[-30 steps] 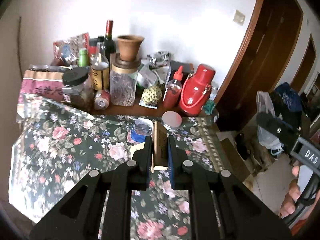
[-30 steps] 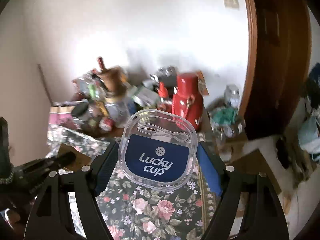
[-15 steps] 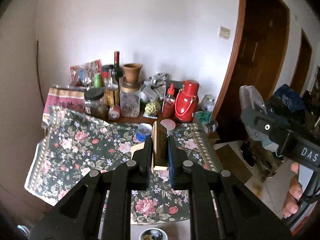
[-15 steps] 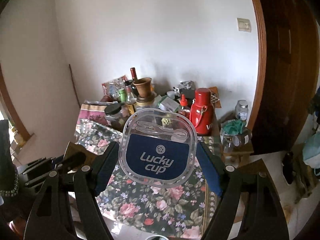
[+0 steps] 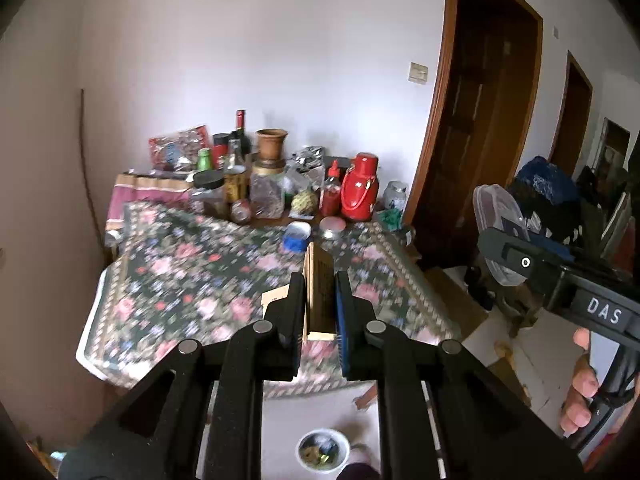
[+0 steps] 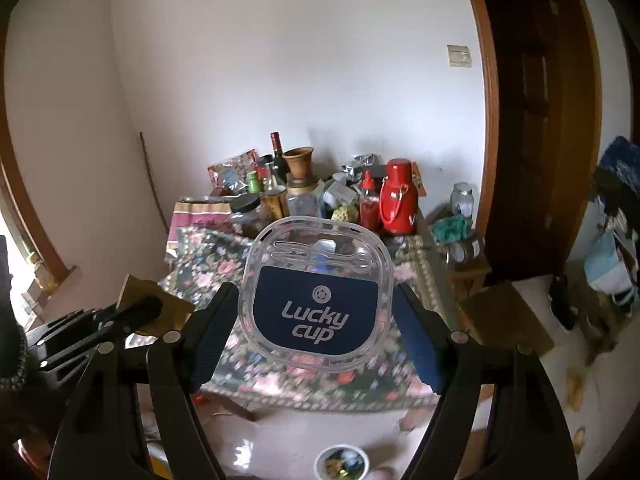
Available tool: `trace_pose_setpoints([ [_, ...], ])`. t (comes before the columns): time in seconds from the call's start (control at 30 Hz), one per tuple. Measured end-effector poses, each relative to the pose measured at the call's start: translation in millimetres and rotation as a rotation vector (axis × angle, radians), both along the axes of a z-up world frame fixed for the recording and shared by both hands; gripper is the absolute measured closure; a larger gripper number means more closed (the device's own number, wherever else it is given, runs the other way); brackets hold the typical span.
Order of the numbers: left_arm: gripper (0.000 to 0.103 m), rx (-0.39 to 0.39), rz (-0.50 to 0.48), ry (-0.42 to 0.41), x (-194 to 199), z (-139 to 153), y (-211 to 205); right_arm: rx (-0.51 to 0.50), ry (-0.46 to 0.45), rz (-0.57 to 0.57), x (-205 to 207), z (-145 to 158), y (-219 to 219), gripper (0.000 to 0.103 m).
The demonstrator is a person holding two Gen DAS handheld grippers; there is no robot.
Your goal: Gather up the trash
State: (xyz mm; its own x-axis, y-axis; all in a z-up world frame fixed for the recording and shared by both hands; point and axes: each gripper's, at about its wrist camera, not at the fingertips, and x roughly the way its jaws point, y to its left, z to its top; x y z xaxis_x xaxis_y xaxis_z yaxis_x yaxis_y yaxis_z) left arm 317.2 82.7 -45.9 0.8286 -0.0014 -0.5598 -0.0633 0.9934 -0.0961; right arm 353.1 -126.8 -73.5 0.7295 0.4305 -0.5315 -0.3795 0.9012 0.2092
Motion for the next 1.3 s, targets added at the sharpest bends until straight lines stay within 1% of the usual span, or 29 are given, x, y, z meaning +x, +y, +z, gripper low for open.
trace_pose_setpoints([
  [0.1, 0.090, 0.016, 0.014, 0.007, -38, -4, 12, 0.014, 0.019, -0.005, -33, -7, 7, 0.028],
  [0.17, 0.090, 0.005, 0.016, 0.011, -57, -6, 20, 0.011, 0.029, -0.008, -49, -10, 9, 0.028],
  [0.3, 0.090, -0.019, 0.003, 0.038, -79, -16, 29, -0.003, 0.062, -0.022, -76, -17, 13, 0.028],
  [0.5, 0.090, -0.058, -0.032, 0.085, -95, -32, 27, -0.039, 0.106, -0.039, -94, -29, 10, 0.028],
  [0.63, 0.090, -0.068, -0.044, 0.126, -99, -47, 19, -0.054, 0.159, -0.044, -93, -45, 6, 0.028],
  [0.73, 0.090, -0.074, -0.050, 0.164, -94, -63, 11, -0.072, 0.198, -0.038, -87, -63, 2, 0.028],
  [0.83, 0.090, -0.092, -0.037, 0.205, -85, -82, 5, -0.095, 0.270, -0.010, -78, -92, 2, 0.028],
  [0.9, 0.090, -0.121, -0.030, 0.225, -80, -93, 4, -0.110, 0.317, 0.012, -70, -113, 1, 0.028],
  [1.03, 0.090, -0.131, -0.015, 0.284, -67, -130, -2, -0.146, 0.402, 0.036, -55, -160, -1, 0.028],
  [1.13, 0.090, -0.146, 0.010, 0.342, -56, -167, -3, -0.159, 0.474, 0.057, -47, -197, -2, 0.028],
  [1.2, 0.090, -0.176, 0.025, 0.374, -50, -193, -1, -0.187, 0.519, 0.071, -43, -226, 0, 0.028],
  [1.3, 0.090, -0.215, 0.062, 0.432, -44, -243, 3, -0.227, 0.579, 0.098, -39, -270, 3, 0.028],
])
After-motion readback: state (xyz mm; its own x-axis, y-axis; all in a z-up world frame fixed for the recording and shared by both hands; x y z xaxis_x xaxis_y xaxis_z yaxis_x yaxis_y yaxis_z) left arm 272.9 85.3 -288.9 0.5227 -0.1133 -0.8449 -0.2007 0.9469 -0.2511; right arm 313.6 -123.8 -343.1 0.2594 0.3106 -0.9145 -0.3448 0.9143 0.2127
